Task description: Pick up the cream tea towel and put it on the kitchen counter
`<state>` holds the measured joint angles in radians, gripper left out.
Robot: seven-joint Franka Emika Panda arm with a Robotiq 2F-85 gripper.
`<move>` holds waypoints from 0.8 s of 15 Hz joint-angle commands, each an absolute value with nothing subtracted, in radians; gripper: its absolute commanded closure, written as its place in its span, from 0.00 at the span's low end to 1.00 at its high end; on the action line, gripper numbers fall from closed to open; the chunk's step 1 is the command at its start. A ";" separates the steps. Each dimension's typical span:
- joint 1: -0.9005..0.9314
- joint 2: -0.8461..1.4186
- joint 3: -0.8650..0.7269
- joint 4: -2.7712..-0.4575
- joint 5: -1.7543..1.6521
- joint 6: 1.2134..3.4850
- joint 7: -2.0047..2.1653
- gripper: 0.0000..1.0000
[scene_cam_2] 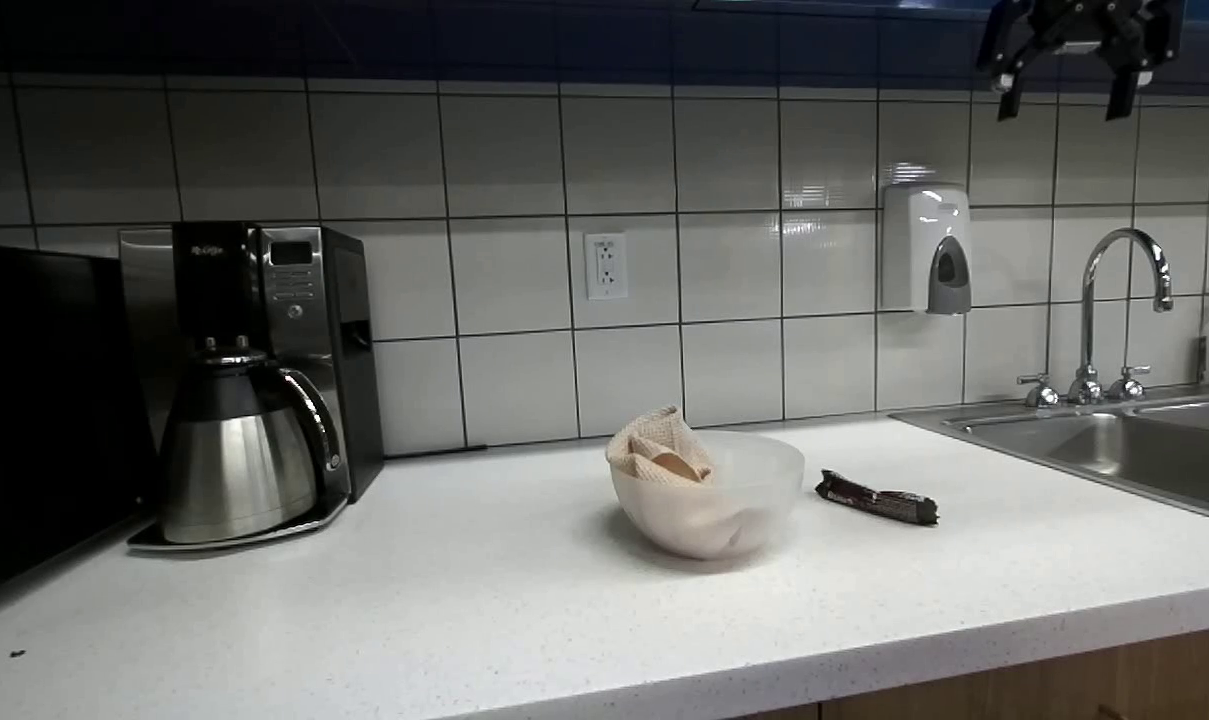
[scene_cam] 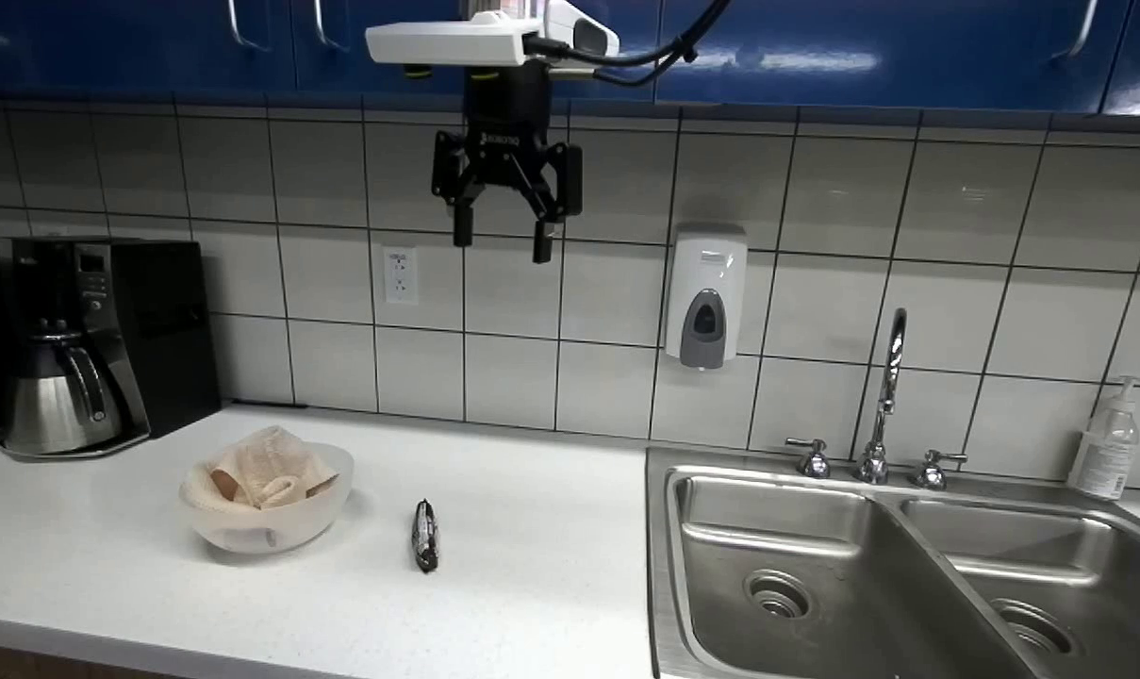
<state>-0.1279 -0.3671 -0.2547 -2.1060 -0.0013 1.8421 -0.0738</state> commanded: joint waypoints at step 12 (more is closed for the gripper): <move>-0.119 -0.395 -0.137 -2.300 0.010 1.905 -0.011 0.00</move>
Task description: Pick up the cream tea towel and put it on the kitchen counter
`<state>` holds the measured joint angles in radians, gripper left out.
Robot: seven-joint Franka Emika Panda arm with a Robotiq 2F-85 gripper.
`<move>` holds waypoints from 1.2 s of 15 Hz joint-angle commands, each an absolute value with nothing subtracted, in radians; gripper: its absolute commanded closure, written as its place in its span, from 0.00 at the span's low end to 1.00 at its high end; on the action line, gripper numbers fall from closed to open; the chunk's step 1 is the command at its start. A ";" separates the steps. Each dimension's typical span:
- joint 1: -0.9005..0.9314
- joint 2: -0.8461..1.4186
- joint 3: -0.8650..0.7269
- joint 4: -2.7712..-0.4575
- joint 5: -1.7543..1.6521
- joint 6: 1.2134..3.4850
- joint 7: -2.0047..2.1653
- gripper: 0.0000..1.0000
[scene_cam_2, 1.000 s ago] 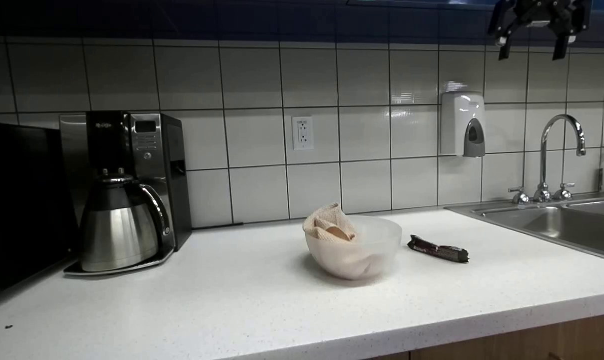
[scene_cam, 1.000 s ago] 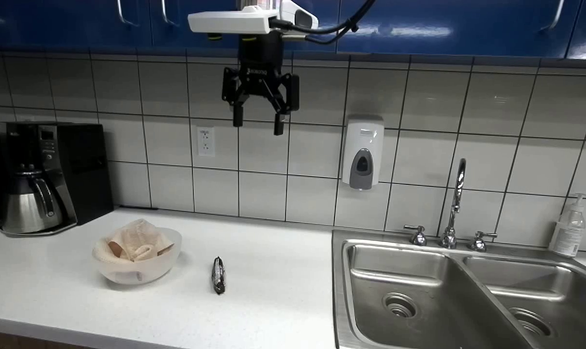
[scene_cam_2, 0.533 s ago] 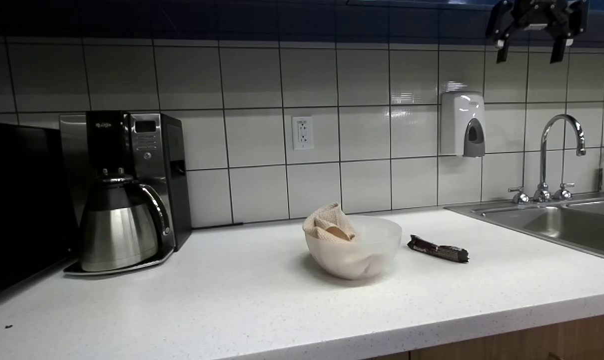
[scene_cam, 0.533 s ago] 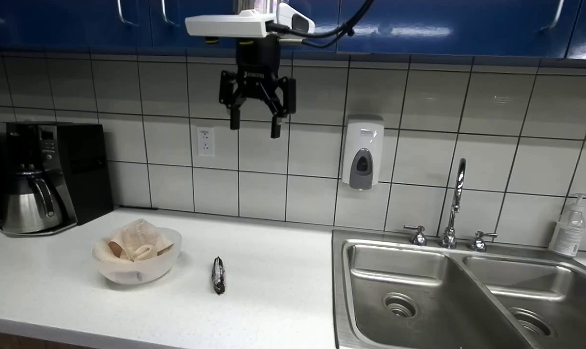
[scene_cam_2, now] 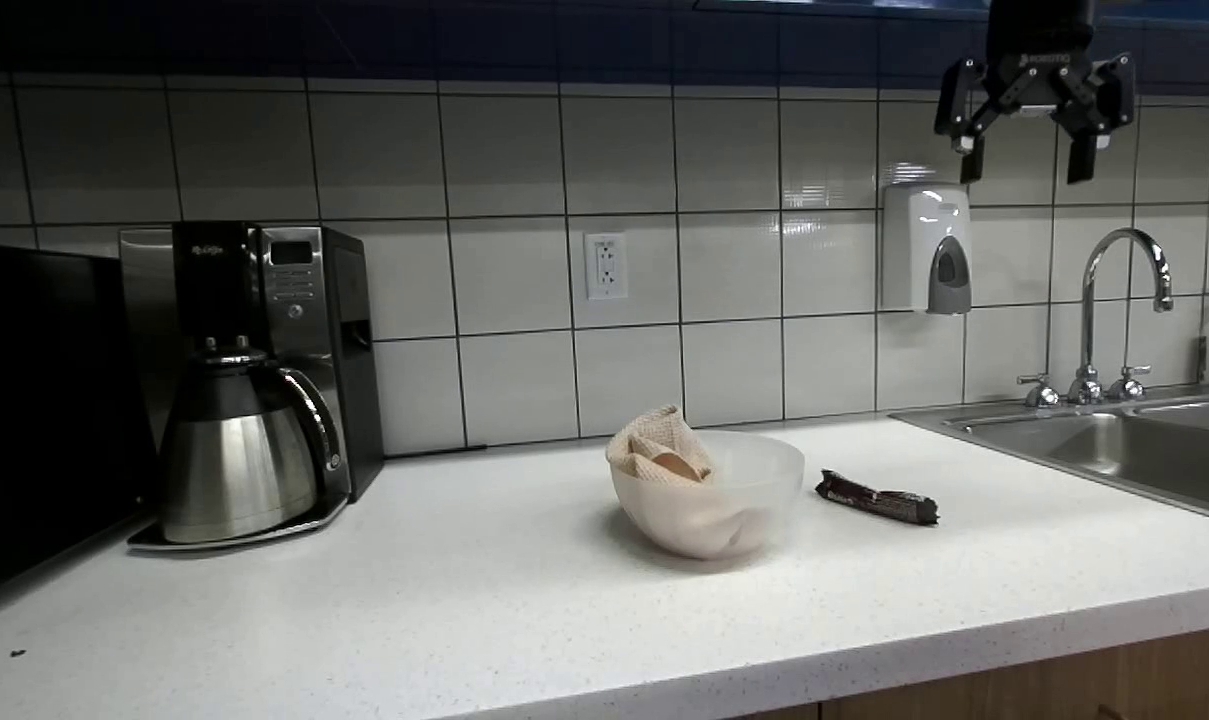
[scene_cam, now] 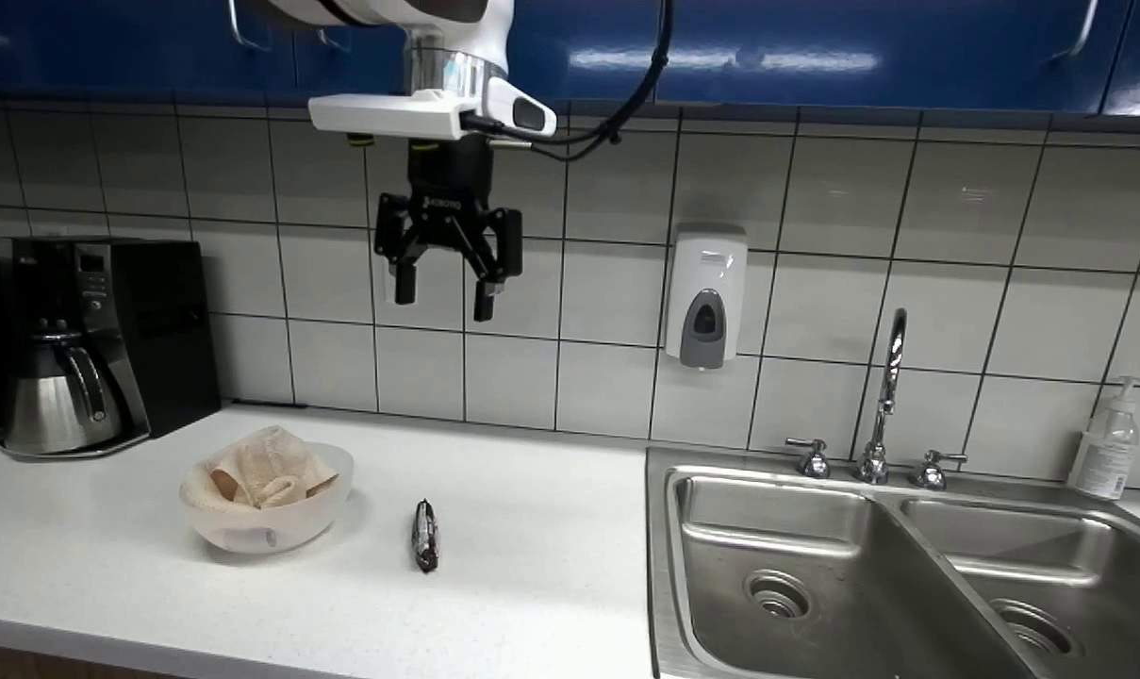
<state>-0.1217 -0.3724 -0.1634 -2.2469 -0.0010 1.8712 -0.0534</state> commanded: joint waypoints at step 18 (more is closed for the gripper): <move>0.019 -0.304 0.027 -2.528 0.088 2.298 0.089 0.00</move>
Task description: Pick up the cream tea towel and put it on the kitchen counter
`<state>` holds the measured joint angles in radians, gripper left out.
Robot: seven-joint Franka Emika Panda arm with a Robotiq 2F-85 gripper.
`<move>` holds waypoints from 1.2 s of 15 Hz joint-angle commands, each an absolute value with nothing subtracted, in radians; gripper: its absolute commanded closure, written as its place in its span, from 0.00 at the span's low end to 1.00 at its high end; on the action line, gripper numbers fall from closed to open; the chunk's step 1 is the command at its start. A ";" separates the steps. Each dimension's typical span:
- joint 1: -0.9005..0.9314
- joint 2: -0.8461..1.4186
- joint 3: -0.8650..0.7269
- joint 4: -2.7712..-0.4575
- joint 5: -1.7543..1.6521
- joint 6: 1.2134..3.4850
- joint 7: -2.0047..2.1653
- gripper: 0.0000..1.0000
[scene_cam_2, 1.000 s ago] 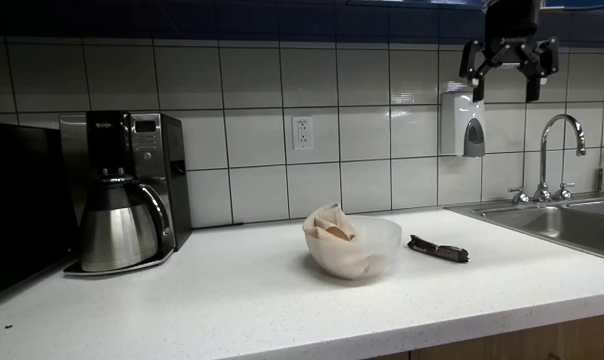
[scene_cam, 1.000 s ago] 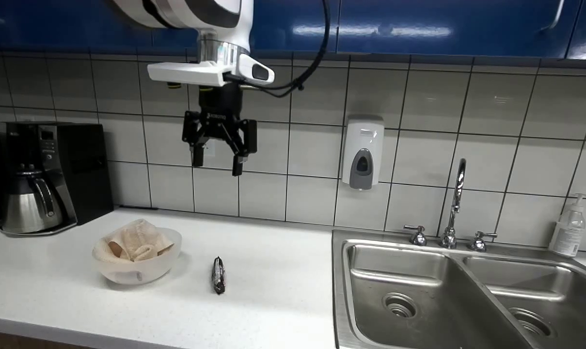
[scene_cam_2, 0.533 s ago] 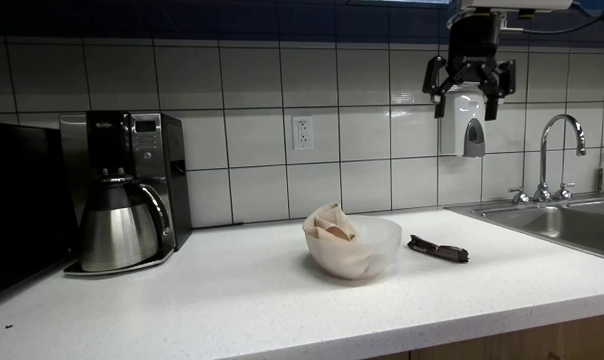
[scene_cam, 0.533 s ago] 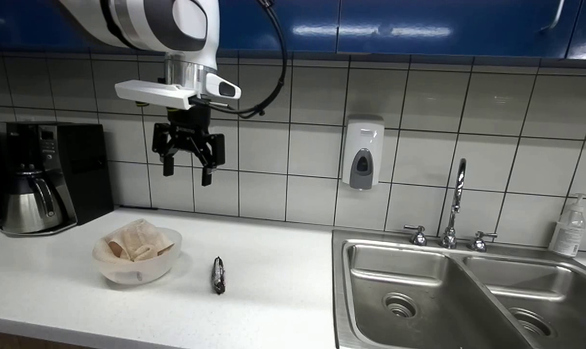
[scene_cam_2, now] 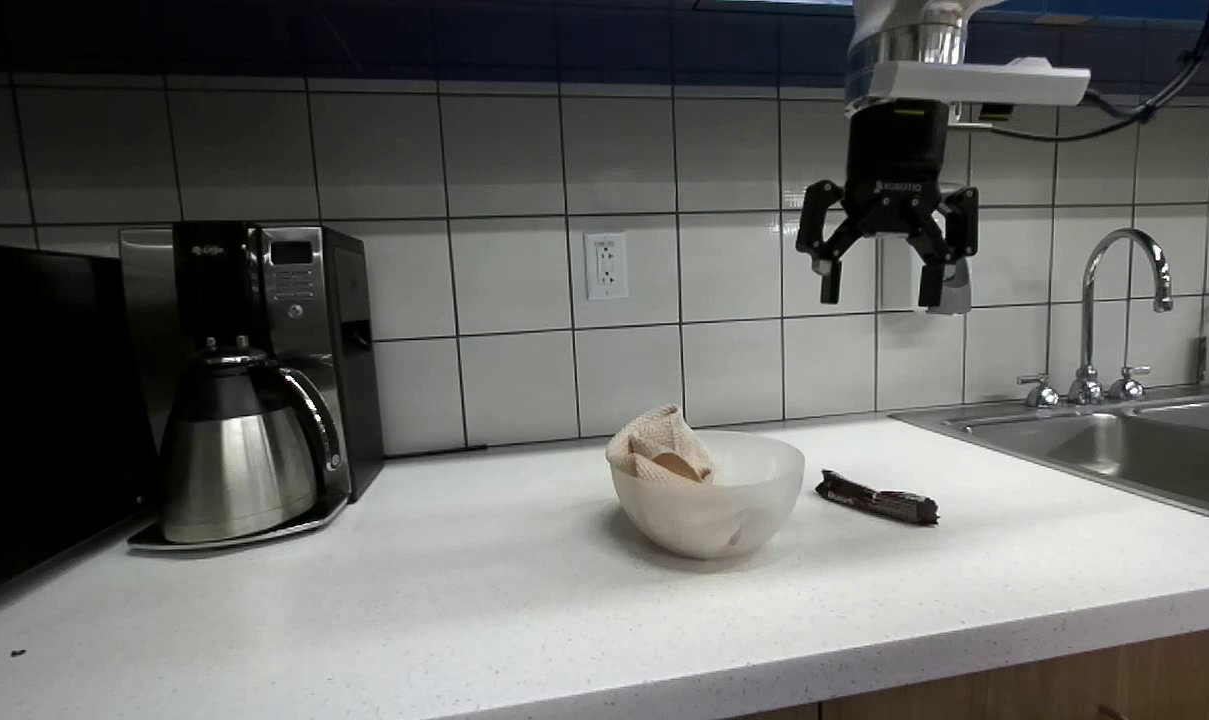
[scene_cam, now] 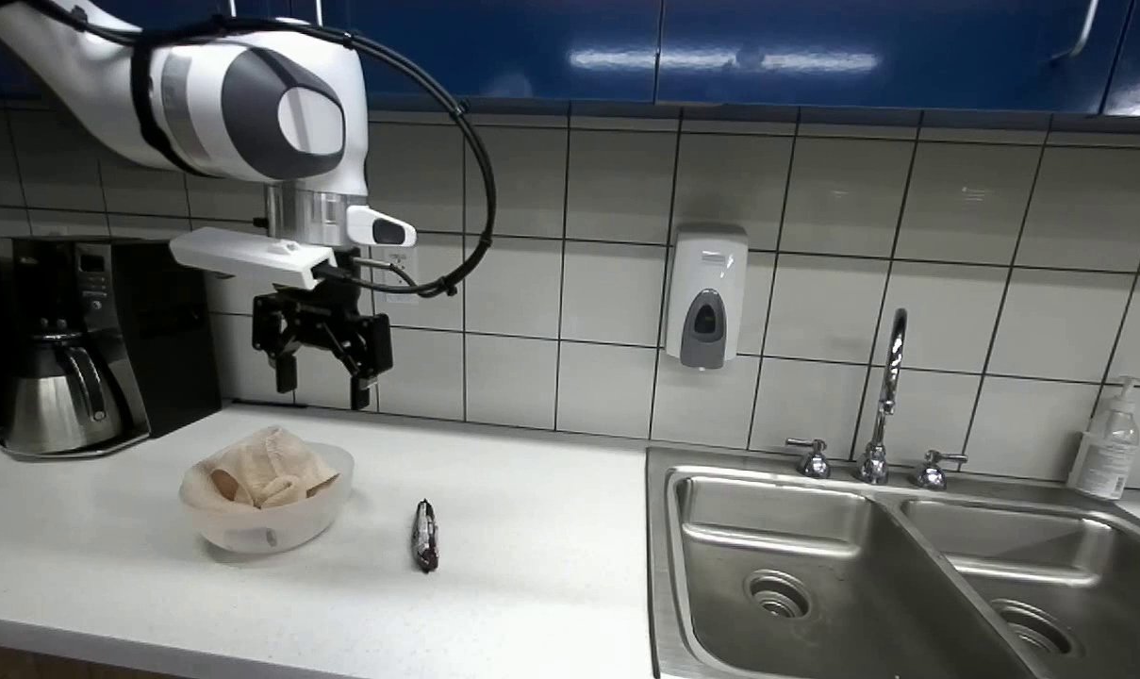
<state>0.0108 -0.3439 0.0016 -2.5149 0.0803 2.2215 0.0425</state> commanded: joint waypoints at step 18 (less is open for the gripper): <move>0.141 0.131 0.116 -2.246 0.092 2.593 0.346 0.00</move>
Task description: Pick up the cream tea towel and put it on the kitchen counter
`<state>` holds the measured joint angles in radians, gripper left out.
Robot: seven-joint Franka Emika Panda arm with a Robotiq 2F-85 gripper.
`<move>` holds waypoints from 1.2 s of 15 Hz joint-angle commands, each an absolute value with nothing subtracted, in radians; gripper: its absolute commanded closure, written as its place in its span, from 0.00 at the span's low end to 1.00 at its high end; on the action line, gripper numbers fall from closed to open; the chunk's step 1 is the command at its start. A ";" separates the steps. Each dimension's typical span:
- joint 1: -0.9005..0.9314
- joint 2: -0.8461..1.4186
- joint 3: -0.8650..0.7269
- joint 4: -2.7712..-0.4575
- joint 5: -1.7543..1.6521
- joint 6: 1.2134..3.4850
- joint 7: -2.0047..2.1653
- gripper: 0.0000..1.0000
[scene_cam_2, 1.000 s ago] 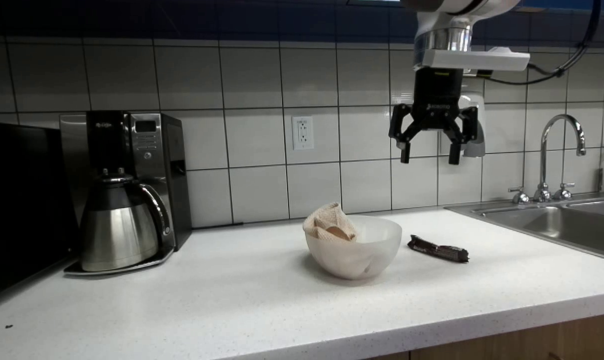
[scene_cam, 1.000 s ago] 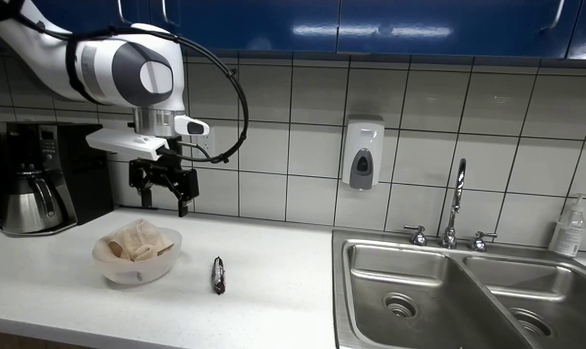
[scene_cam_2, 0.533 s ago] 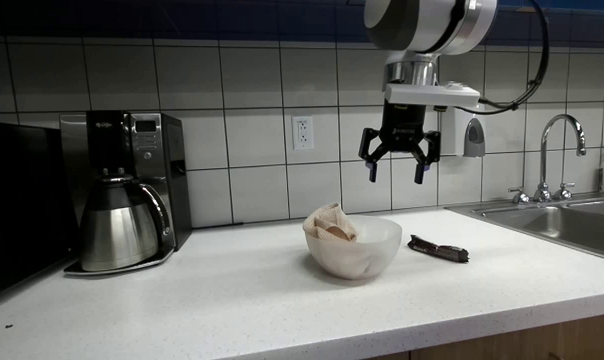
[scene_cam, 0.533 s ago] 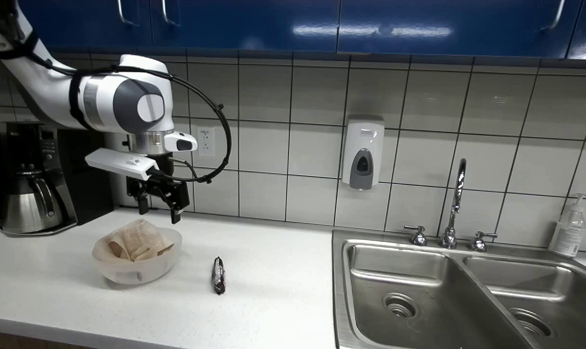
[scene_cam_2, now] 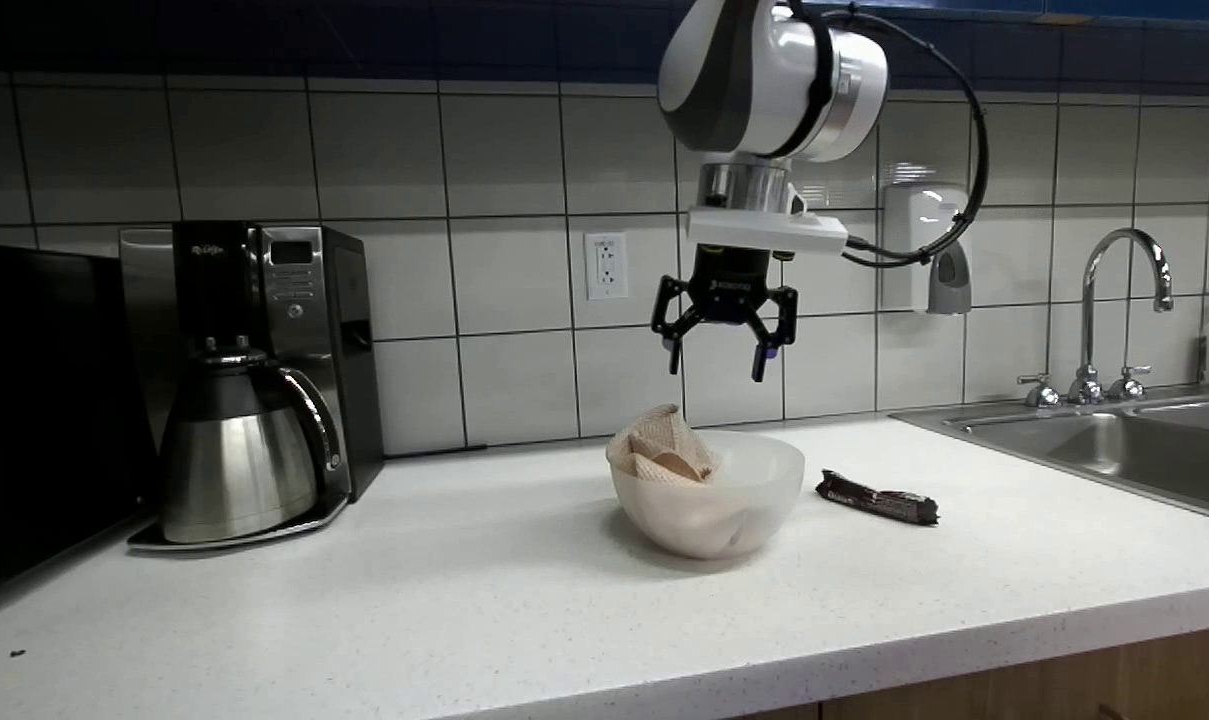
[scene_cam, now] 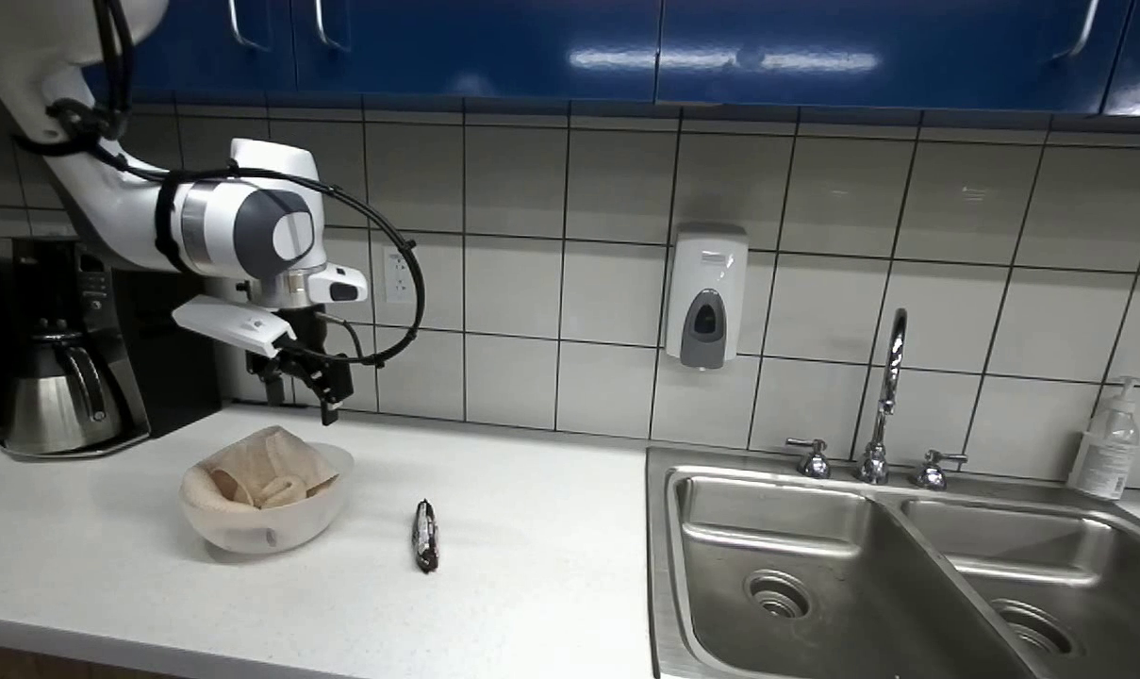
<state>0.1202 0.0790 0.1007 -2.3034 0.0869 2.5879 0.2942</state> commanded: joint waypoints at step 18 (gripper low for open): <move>0.235 0.200 0.107 -2.279 0.042 2.647 0.473 0.00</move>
